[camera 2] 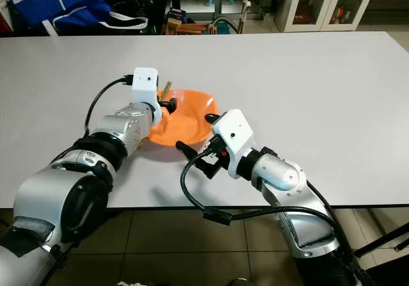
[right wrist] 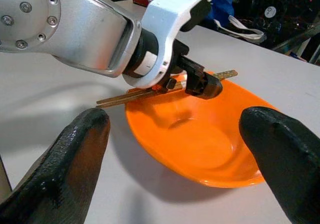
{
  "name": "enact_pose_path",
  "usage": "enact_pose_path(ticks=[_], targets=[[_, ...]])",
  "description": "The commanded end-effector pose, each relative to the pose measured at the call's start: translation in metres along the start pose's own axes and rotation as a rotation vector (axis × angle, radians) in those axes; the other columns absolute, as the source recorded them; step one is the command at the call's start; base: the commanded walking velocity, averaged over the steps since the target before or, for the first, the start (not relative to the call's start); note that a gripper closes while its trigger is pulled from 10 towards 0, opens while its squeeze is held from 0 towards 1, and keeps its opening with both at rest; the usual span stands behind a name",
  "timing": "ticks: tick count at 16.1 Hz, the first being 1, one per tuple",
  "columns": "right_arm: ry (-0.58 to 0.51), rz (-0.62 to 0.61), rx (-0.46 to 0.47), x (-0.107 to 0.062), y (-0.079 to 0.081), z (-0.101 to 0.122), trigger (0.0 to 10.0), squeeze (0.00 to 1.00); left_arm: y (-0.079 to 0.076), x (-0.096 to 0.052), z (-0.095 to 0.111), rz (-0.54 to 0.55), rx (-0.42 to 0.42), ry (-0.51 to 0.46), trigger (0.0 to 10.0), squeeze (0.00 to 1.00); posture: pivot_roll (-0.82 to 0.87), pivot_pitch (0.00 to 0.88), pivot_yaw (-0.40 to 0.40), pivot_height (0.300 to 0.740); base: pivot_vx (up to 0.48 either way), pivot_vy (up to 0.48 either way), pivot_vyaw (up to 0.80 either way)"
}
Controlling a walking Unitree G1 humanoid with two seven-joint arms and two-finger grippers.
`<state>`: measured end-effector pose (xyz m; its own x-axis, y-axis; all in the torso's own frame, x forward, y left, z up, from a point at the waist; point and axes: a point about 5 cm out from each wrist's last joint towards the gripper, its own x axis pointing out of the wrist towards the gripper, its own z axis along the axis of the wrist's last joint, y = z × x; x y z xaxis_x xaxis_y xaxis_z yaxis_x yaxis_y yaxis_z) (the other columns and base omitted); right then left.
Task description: Setting the table
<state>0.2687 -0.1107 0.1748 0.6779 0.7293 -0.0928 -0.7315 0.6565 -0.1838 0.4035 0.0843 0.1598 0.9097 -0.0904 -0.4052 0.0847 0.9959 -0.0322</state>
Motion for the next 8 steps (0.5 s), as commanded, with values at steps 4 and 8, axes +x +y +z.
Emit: enact_pose_path(ticks=[4, 8], targets=[[0.008, 0.006, -0.002, 0.000, 0.001, -0.001, 10.0, 0.00, -0.023, -0.004, 0.015, -0.050, -0.038, -0.028, 10.0, 0.00, -0.17, 0.040, 0.066, 0.740, 0.000, 0.000, 0.00], [0.007, 0.008, -0.001, 0.001, 0.001, -0.002, 10.0, 0.00, -0.020, -0.010, 0.038, -0.013, -0.035, -0.146, 10.0, 0.00, -0.16, 0.039, 0.064, 0.740, 0.000, 0.000, 0.00]])
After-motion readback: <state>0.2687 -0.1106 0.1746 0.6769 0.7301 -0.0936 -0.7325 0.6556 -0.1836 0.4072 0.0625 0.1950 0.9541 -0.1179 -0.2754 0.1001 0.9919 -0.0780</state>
